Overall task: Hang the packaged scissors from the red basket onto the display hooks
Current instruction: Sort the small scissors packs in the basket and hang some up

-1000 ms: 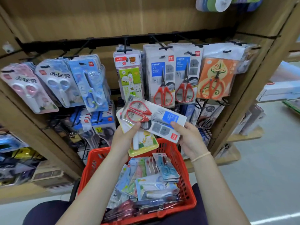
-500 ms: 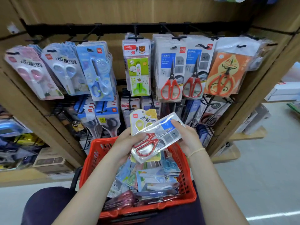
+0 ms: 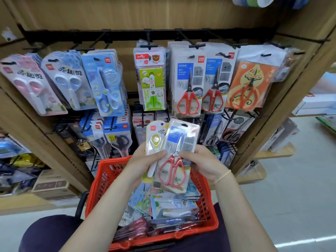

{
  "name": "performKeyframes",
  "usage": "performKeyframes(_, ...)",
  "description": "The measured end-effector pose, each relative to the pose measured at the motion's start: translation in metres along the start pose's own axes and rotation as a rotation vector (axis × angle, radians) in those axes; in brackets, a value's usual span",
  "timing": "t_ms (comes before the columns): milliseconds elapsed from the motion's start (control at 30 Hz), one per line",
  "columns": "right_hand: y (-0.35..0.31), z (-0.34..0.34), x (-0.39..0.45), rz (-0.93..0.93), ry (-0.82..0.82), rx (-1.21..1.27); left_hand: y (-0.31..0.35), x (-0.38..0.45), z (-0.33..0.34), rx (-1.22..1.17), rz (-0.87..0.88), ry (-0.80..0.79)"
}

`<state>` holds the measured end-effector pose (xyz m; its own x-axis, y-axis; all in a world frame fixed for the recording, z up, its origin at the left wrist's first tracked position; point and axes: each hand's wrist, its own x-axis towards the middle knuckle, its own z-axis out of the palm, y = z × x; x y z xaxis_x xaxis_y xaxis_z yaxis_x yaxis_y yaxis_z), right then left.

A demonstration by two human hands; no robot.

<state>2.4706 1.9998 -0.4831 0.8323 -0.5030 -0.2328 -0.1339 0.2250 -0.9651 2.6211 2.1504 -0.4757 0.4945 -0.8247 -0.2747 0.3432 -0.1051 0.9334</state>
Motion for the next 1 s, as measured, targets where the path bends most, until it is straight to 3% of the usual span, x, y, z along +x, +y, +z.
performKeyframes(67, -0.005, 0.006, 0.002, -0.043, 0.105, -0.01, 0.003, 0.003, 0.009, 0.041, 0.046, -0.031)
performKeyframes(133, -0.009, 0.014, 0.003, -0.079, 0.216, 0.084, 0.008, 0.006, 0.02, 0.054, 0.123, 0.051)
performKeyframes(267, -0.012, 0.016, -0.001, -0.14, 0.275, 0.094, 0.025, 0.012, 0.033, 0.055, 0.252, 0.129)
performKeyframes(467, -0.048, -0.003, -0.001, -0.345, 0.475, 0.033, 0.047, 0.017, 0.04, 0.064, 0.31, 0.156)
performKeyframes(700, -0.105, -0.012, 0.023, -0.497, 0.566, -0.08, 0.065, 0.021, 0.036, 0.01, 0.385, 0.269)
performKeyframes(1000, -0.118, -0.009, 0.044, -0.456, 0.607, -0.125, 0.073, 0.019, 0.032, -0.004, 0.401, 0.29)
